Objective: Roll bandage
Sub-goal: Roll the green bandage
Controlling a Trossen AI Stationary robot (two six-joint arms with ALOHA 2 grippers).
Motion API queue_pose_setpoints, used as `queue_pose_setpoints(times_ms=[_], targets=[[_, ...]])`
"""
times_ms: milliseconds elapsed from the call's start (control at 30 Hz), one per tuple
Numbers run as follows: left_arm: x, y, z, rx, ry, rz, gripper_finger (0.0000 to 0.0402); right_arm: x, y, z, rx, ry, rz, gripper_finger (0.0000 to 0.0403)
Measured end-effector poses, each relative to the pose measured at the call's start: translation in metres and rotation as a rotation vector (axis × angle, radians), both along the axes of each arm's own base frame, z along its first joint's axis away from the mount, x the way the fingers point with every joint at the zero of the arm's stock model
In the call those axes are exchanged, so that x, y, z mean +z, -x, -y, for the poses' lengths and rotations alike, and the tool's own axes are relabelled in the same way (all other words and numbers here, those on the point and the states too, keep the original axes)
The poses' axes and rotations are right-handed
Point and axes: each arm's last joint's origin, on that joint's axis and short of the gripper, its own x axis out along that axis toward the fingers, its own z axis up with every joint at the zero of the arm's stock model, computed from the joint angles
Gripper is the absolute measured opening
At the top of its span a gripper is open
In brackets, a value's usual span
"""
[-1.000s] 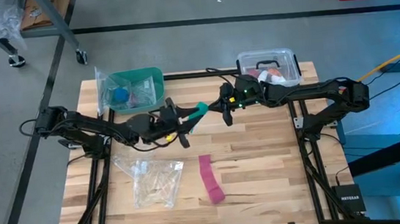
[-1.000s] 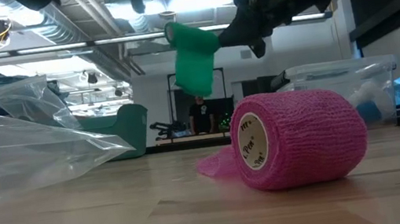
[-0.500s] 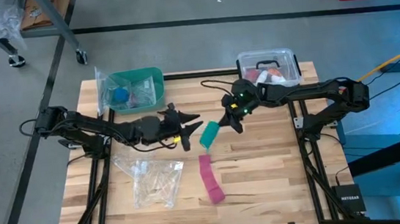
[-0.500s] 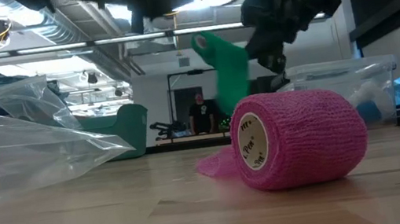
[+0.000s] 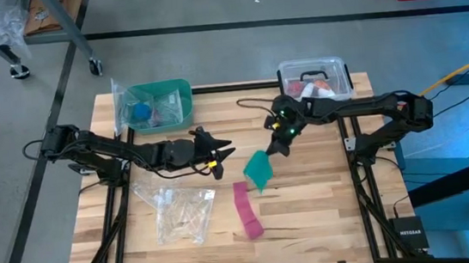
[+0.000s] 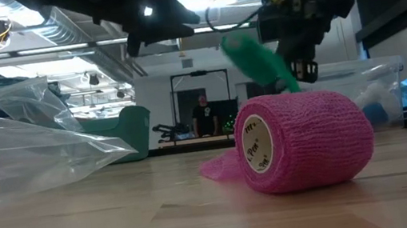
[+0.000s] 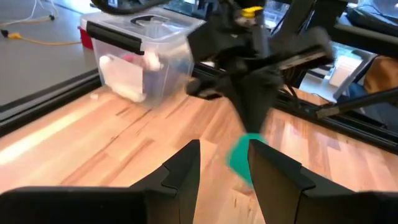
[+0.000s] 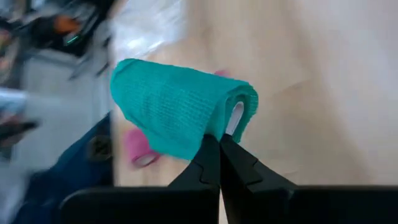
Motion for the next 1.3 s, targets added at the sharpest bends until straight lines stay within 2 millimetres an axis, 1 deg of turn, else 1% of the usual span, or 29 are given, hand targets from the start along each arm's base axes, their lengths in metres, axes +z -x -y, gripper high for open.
queue_pose_setpoints(times_ms=[133,333,400,500,600,767,933,1133,1300], targets=[[-0.001,0.0,0.002,-0.007,0.002,-0.005,0.0127,-0.001,0.003,0.019,-0.133,0.147,-0.011,0.0],[-0.001,0.0,0.005,-0.017,0.002,-0.005,0.0127,0.009,0.001,0.048,-0.332,0.377,0.095,0.0],[-0.001,0.0,0.005,-0.019,0.002,-0.005,0.0127,0.013,0.001,0.056,-0.373,0.471,0.127,0.0],[0.0,0.001,0.007,-0.025,0.002,-0.004,0.0127,0.012,0.005,0.063,-0.383,0.644,0.076,0.0],[0.0,0.001,0.01,-0.035,0.003,-0.004,0.0127,0.002,0.007,0.066,-0.357,0.759,-0.023,0.0],[0.0,0.001,0.013,-0.043,0.006,-0.003,0.0127,-0.017,-0.003,0.06,-0.279,0.759,-0.075,0.0],[0.0,0.001,0.012,-0.041,0.009,-0.002,0.0127,-0.029,-0.013,0.048,-0.221,0.748,-0.094,0.0],[-0.001,0.001,0.012,-0.041,0.009,-0.004,0.0127,-0.036,-0.021,0.028,-0.16,0.72,-0.107,0.0],[-0.001,0.001,0.012,-0.041,0.009,-0.004,0.0127,-0.041,-0.019,0.012,-0.126,0.666,-0.177,0.0]])
